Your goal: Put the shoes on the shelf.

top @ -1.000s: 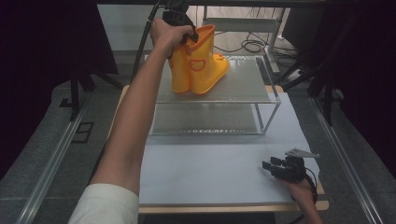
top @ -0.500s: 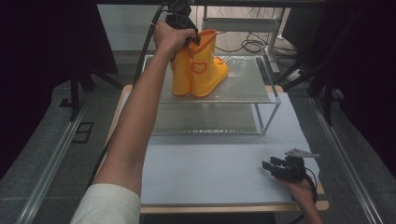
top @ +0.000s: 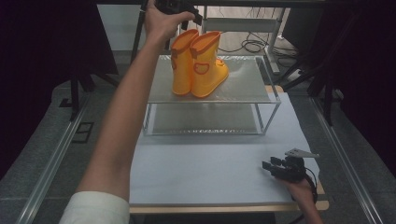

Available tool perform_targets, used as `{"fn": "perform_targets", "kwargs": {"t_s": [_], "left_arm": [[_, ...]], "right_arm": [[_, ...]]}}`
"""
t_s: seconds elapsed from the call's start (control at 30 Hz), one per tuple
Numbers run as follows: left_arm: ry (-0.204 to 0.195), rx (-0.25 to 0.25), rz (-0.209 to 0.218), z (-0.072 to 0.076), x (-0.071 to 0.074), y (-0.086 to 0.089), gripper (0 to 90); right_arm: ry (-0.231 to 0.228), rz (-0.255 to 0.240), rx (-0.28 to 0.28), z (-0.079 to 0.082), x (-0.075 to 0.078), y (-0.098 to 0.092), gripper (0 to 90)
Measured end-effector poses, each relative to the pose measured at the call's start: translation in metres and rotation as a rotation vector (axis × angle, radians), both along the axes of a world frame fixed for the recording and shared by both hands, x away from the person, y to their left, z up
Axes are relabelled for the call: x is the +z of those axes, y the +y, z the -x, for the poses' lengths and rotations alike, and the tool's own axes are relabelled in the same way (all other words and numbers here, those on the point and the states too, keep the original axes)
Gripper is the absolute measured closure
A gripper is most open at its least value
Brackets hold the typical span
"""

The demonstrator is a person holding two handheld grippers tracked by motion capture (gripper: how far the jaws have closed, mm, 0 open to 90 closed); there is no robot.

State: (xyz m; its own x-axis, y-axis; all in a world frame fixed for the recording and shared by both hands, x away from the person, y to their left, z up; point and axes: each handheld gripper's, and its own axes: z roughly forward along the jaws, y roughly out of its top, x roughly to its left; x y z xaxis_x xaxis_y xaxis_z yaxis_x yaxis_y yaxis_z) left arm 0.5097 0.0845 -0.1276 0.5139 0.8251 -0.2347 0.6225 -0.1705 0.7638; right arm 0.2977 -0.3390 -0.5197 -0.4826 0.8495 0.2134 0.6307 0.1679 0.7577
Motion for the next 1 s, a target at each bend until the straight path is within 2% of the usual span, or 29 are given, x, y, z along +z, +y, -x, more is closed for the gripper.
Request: {"fn": "perform_targets", "kwargs": {"t_s": [0.07, 0.17, 0.2, 0.33, 0.4, 0.5, 0.67, 0.87, 1.0], "left_arm": [[0.009, -0.050, 0.046, 0.007, 0.001, 0.010, 62.8], [0.012, -0.084, 0.092, 0.020, 0.000, 0.027, 72.4], [0.012, -0.087, 0.102, 0.023, -0.001, 0.032, 77.3], [0.013, -0.091, 0.127, 0.038, -0.007, 0.055, 87.2], [0.015, -0.082, 0.144, 0.044, -0.014, 0.068, 89.5], [0.028, -0.069, 0.166, 0.052, -0.030, 0.084, 90.0], [0.071, -0.059, 0.155, 0.055, -0.064, 0.100, 90.0], [0.131, -0.082, 0.142, 0.051, -0.108, 0.098, 90.0], [0.163, -0.097, 0.117, 0.045, -0.129, 0.093, 90.0]], "right_arm": [[-0.001, 0.003, 0.000, 0.000, 0.000, 0.000, 47.2], [-0.003, 0.004, -0.002, 0.000, 0.000, 0.001, 47.2], [-0.003, 0.005, -0.002, 0.000, 0.000, 0.001, 47.3], [0.000, 0.002, -0.003, 0.000, 0.000, 0.001, 47.3], [-0.001, 0.003, -0.003, 0.000, 0.000, 0.001, 47.3], [-0.002, 0.005, -0.004, 0.000, 0.000, 0.001, 47.4], [-0.007, 0.013, -0.003, 0.001, 0.000, 0.001, 47.4], [-0.004, 0.012, -0.004, 0.001, 0.000, 0.001, 47.6], [-0.004, 0.013, -0.004, 0.001, 0.000, 0.001, 47.4]]}}
